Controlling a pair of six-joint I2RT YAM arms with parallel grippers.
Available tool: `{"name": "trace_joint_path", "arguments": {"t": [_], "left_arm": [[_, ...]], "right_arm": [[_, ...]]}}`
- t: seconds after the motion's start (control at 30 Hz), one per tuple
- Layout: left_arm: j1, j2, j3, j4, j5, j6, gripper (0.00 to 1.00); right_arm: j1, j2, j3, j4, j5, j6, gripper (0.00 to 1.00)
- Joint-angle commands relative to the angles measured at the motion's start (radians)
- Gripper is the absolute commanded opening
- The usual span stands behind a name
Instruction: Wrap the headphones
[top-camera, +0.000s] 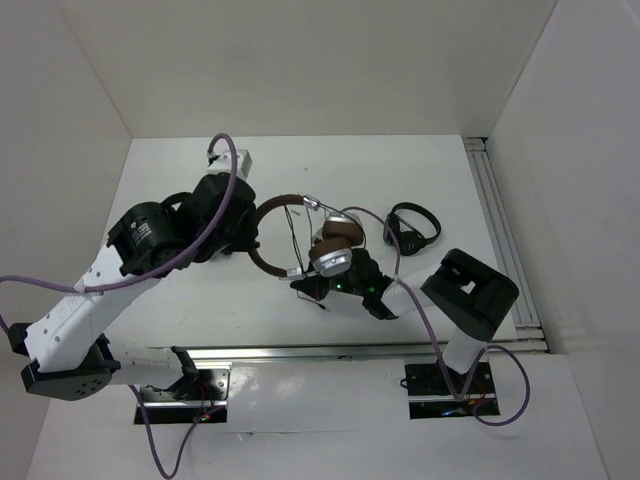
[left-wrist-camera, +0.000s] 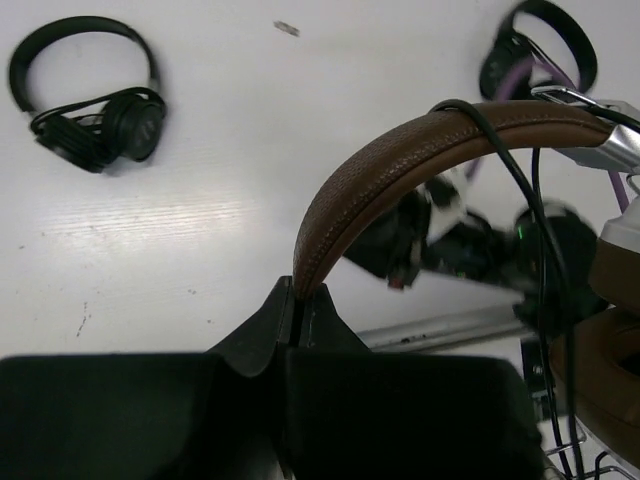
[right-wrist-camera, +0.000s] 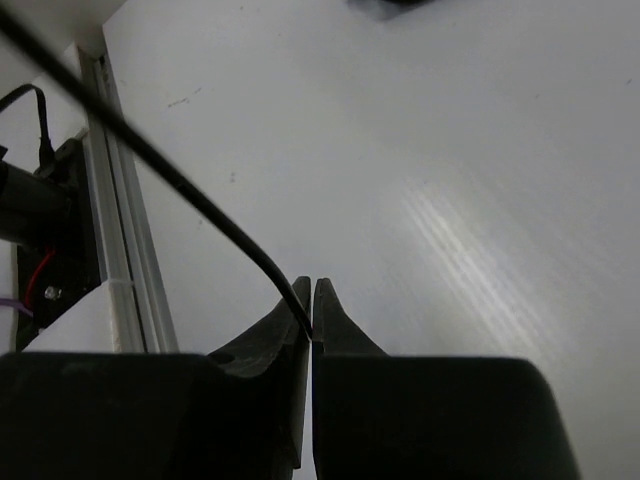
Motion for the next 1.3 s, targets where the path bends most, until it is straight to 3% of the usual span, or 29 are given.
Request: {"name": "trace_joint_path", "arguments": {"t": [0.0,0.1,0.23,0.47,0.6,0.73,1.0,1.27], "left_arm": [[0.076,-0.02,0.058,0.065,-0.091,-0.089,0.0],[0.152,-0.01,0.035,0.088,-0.105,-0.103,0.0],[0.262,0.034,0.01,0.157,-0.012,-0.04,0.0],[0.354,0.095,-0.104,0.223,-0.048,0.044,0.0],[0.367,0.105,-0.193,0.242,-0.077,0.084,0.0],[0.367,0.138,-0.226,0.213,-0.131,0.104,0.0],[0.264,0.126,-0.371,0.174,-0.085,0.201,0.0],[0.123,0.063,-0.483,0.229,0.11,0.313,0.0]], "right_arm": [[0.094,-0.094,-0.069,0.003,0.182,-0.012,0.03],[0.222,-0.151,-0.145,-0.006,0.313,-0.012,0.03],[0.377,-0.26,-0.183,-0.065,0.461,-0.012,0.02],[0.642,-0.514,-0.061,-0.447,0.771,-0.079,0.02],[0.752,-0.57,0.067,-0.737,0.937,-0.079,0.01],[0.803,-0.582,0.199,-0.943,1.042,-0.079,0.01],[0.816,-0.521,0.453,-1.313,1.215,-0.099,0.01],[0.816,-0.512,0.607,-1.53,1.261,-0.173,0.03]]}}
